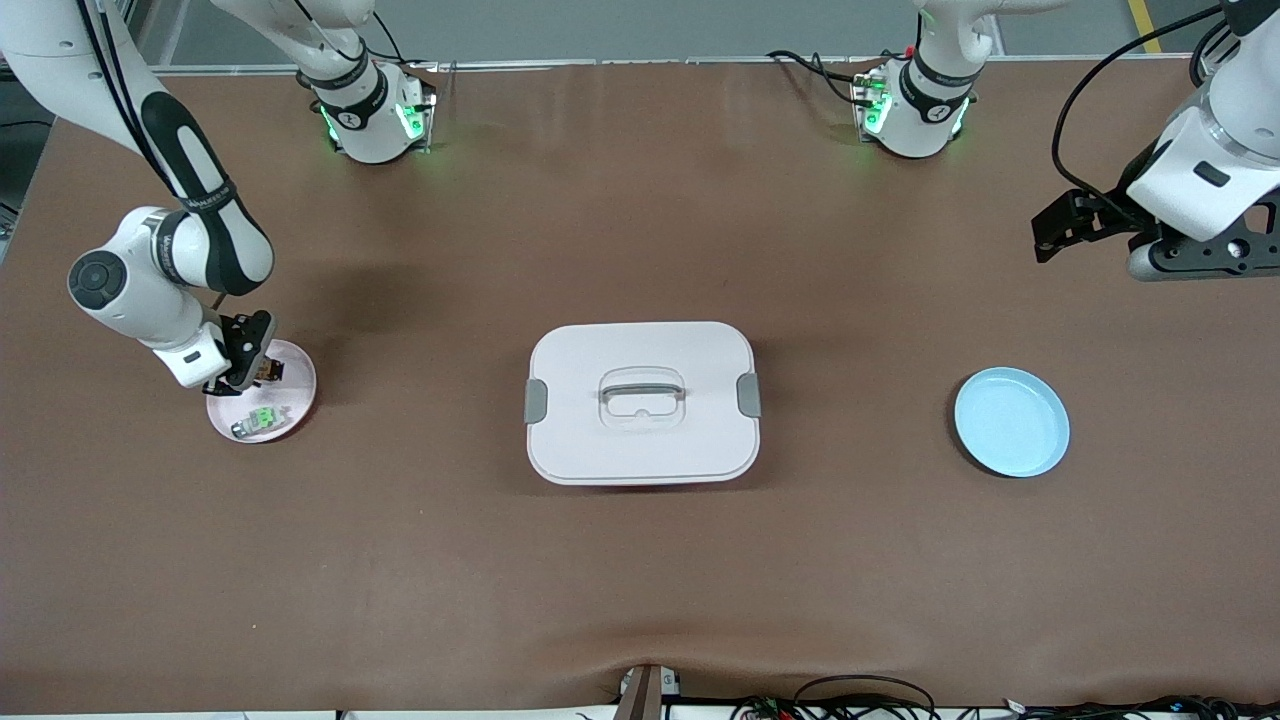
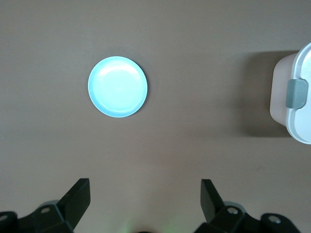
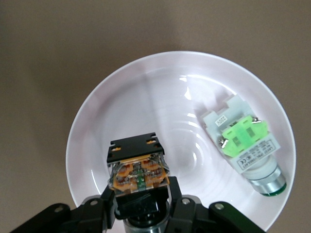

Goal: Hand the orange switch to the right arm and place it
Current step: 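Lower the switch onto the white plate and open the right gripper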

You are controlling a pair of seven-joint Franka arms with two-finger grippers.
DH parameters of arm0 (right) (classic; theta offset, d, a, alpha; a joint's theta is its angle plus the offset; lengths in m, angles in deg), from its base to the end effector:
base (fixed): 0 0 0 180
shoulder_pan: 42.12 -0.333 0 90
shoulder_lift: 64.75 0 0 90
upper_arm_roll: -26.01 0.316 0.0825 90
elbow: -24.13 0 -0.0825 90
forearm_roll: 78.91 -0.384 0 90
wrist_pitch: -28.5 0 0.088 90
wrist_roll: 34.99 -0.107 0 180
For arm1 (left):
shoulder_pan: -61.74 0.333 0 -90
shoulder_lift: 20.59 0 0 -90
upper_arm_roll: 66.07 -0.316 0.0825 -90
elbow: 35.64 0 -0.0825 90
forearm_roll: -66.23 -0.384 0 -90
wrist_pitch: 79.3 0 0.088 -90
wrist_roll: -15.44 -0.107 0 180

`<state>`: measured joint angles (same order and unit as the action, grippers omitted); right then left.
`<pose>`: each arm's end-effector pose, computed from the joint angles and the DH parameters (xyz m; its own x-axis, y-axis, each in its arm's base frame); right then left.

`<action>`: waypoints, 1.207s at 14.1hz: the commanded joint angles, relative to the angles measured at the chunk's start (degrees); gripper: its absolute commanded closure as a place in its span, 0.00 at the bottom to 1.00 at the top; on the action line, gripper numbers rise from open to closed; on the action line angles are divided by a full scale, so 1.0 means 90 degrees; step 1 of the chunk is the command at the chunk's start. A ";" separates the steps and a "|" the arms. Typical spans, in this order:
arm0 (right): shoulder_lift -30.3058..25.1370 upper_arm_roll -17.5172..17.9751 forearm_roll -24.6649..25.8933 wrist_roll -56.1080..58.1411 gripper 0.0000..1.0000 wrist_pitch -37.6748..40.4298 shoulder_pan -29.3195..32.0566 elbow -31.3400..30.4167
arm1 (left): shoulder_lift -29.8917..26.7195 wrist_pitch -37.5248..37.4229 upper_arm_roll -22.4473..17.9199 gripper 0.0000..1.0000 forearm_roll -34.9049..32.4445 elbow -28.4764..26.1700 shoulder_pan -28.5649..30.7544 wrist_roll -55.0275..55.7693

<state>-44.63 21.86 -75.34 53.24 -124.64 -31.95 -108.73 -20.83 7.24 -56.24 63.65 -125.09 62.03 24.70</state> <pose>0.5064 -0.1286 0.1904 0.2188 0.9743 -0.0531 0.9757 -0.2190 0.0031 0.5402 -0.0859 0.6262 0.9993 -0.0022 -0.0386 -0.0042 -0.9986 -0.0526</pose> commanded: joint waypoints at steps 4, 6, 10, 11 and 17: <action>0.0049 0.0119 0.0014 0.0118 0.32 -0.0075 0.0178 -0.0033 | -0.0148 0.0062 -0.0067 0.00 0.0111 -0.0159 -0.0052 -0.0110; 0.0060 0.0119 0.0014 0.0118 0.00 -0.0133 0.0178 -0.0033 | -0.0158 0.0052 -0.0066 0.00 0.0111 -0.0168 -0.0052 -0.0110; 0.0060 0.0129 0.0014 0.0109 0.00 -0.0124 0.0178 -0.0014 | -0.0158 0.0052 -0.0057 0.00 0.0111 -0.0159 -0.0052 -0.0110; 0.0040 0.0129 0.0014 0.0099 0.00 -0.0114 0.0178 -0.0004 | -0.0158 0.0052 -0.0057 0.00 0.0111 -0.0159 -0.0042 -0.0110; -0.0496 0.0178 -0.0054 0.0021 0.00 0.0871 0.0120 0.0259 | -0.0177 0.0052 -0.0057 0.00 0.0111 -0.0159 -0.0042 -0.0110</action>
<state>-46.17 22.33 -75.44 53.27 -120.57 -31.88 -106.92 -20.84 7.24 -56.24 63.68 -125.36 61.89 24.70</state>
